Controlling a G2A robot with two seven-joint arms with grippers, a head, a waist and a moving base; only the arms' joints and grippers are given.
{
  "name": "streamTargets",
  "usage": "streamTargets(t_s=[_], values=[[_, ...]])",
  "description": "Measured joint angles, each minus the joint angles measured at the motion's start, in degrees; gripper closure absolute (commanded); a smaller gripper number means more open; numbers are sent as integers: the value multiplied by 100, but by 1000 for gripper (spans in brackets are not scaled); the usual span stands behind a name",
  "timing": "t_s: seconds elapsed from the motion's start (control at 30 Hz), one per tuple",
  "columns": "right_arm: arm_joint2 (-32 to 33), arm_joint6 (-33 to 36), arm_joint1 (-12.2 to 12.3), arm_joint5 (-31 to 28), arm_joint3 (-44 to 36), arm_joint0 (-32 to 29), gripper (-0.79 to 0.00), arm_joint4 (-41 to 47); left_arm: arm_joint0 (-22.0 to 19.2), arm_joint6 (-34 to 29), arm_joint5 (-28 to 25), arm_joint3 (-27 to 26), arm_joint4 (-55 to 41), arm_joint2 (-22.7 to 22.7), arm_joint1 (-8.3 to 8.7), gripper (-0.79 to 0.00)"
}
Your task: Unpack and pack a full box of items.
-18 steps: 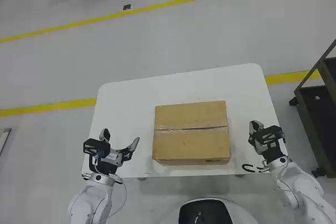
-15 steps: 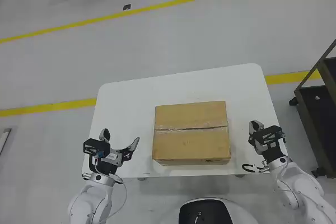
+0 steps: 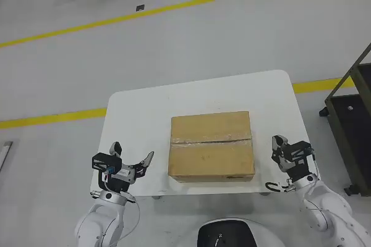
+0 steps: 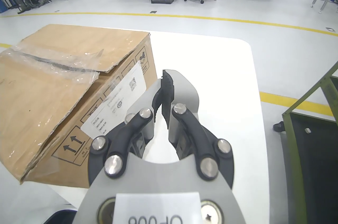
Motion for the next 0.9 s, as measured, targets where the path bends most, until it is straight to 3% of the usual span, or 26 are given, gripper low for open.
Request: streamTargets(t_s=[0.6, 0.9], values=[[-911, -255, -120, -705, 1062, 887, 0, 111, 0, 0, 0, 0, 0, 0, 0, -785], [-1138, -358, -124, -882, 1127, 1084, 0, -320, 0, 0, 0, 0, 0, 0, 0, -785]])
